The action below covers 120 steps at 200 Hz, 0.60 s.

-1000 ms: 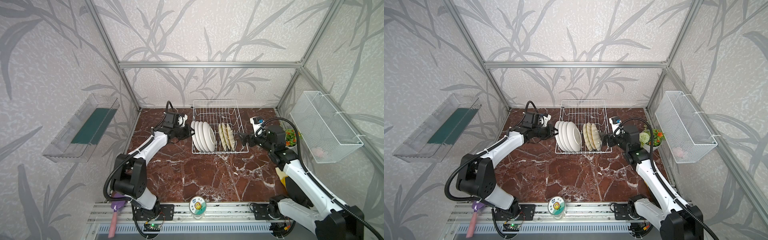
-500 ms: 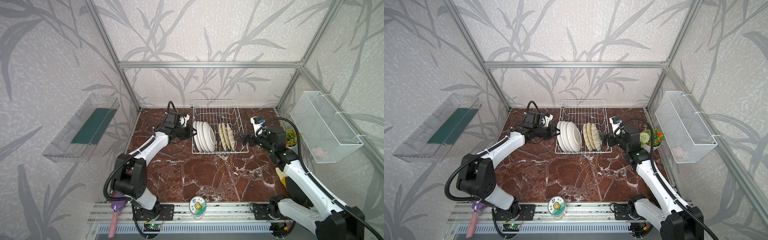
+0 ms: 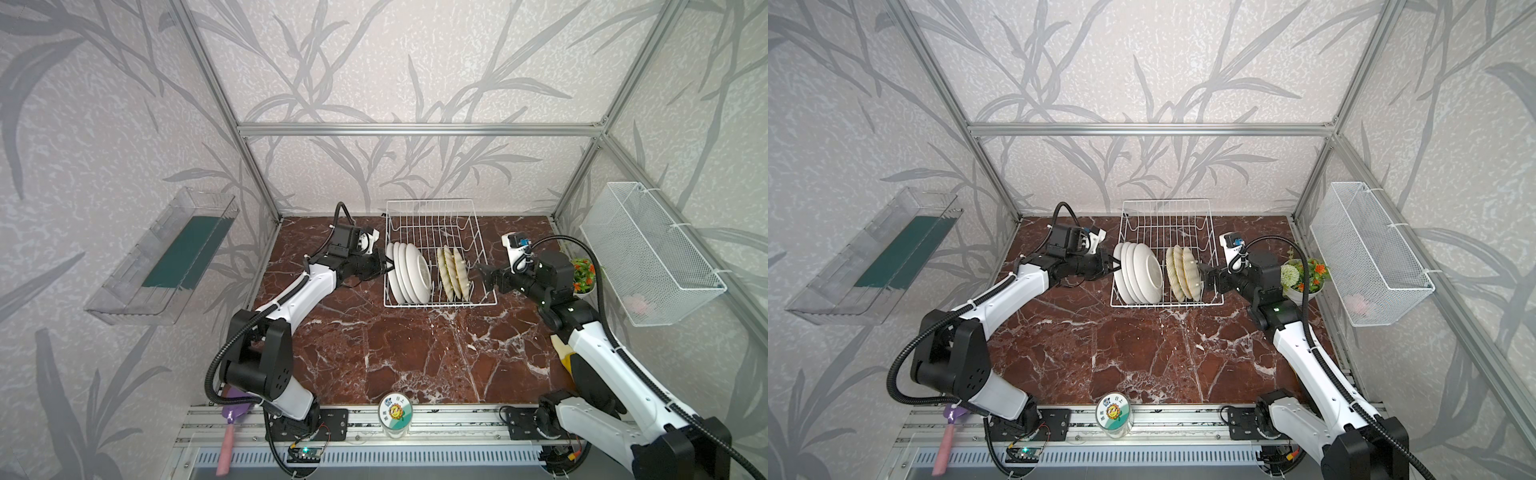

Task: Unload the plates from the dish rack
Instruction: Pick up a plate from the dish rack.

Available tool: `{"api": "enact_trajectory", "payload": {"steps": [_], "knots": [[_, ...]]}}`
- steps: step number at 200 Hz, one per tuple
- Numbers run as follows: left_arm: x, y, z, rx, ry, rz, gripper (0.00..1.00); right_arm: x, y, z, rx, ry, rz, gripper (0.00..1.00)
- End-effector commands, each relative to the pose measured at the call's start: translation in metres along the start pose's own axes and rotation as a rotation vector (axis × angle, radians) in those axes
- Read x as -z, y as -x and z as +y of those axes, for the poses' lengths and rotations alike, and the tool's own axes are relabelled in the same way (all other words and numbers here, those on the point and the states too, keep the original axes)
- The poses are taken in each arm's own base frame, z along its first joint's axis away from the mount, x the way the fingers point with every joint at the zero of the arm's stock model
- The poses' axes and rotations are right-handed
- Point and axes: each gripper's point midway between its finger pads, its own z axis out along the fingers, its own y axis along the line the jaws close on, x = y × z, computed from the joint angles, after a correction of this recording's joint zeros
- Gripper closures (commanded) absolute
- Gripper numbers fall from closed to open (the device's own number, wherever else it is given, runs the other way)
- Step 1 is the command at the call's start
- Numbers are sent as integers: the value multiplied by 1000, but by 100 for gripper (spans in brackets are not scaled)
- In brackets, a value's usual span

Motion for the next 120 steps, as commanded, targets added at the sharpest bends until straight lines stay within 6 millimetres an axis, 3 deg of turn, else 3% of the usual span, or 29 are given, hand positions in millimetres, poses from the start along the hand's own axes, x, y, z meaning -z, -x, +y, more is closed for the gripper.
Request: {"api": "enact_trajectory", "payload": {"steps": [1, 120], "knots": [[18, 4, -11, -25, 3, -38, 100, 7, 7, 2, 16, -5, -22, 1], [40, 7, -26, -57, 15, -75, 100, 12, 8, 5, 15, 2, -30, 1]]}}
